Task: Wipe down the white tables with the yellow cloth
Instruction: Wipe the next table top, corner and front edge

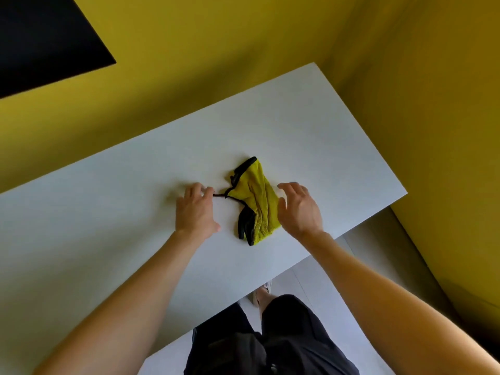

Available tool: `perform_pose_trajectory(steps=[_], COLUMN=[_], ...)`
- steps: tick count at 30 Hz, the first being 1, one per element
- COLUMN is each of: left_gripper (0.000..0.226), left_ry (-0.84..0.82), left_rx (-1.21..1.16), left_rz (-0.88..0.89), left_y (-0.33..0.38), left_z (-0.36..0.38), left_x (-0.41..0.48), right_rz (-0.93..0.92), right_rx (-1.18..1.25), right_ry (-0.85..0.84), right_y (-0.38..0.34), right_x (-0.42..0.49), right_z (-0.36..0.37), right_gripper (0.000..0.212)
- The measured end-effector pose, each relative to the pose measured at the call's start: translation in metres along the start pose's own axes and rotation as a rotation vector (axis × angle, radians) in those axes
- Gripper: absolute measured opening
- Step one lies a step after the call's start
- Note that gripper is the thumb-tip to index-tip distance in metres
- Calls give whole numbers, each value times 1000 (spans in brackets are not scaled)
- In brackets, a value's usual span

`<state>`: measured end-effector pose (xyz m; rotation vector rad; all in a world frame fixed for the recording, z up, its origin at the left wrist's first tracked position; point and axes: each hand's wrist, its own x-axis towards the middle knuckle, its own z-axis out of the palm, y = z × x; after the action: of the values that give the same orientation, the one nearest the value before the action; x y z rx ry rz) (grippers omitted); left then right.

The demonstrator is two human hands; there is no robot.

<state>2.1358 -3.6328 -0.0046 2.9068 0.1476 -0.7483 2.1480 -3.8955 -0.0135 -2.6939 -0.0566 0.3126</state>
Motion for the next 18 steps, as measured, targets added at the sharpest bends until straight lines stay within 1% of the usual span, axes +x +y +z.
perform_pose_trajectory(steps=[1, 2, 3, 4, 6, 8, 9, 11, 13, 15, 18], left_gripper=[69, 54, 48, 51, 69, 88, 91, 89, 89, 89, 89], left_ry=[32, 33, 0, -47, -107, -114, -113, -111, -105, -117, -149], left_rx=[-88, -208, -335, -446, -592, -602, -583, -544, -594, -736, -906], left_rz=[9, 5, -17, -48, -89, -85, -86, -101, -140, -179, -238], left_y=[3, 9, 16, 24, 40, 52, 56, 58, 57, 57, 60], left_z=[8, 15, 19, 23, 29, 32, 33, 34, 32, 33, 38], left_x=[-7, -15, -22, -27, -31, -31, -30, -26, -21, -18, -17], right_rz=[107, 193, 257, 309, 405, 450, 457, 462, 496, 529, 510], right_rx=[-6, 2, 26, 60, 144, 194, 217, 262, 341, 460, 636], right_ry=[-38, -106, -171, -213, -240, -266, -274, -258, -230, -211, -172], right_y=[7, 11, 12, 11, 3, -8, -12, -18, -23, -30, -36], right_x=[-7, -12, -16, -17, -17, -16, -16, -17, -18, -22, -31], right_z=[-4, -5, -5, -3, 1, -1, -4, -14, -26, -37, -49], right_gripper=[44, 45, 45, 44, 36, 24, 20, 13, 10, 16, 38])
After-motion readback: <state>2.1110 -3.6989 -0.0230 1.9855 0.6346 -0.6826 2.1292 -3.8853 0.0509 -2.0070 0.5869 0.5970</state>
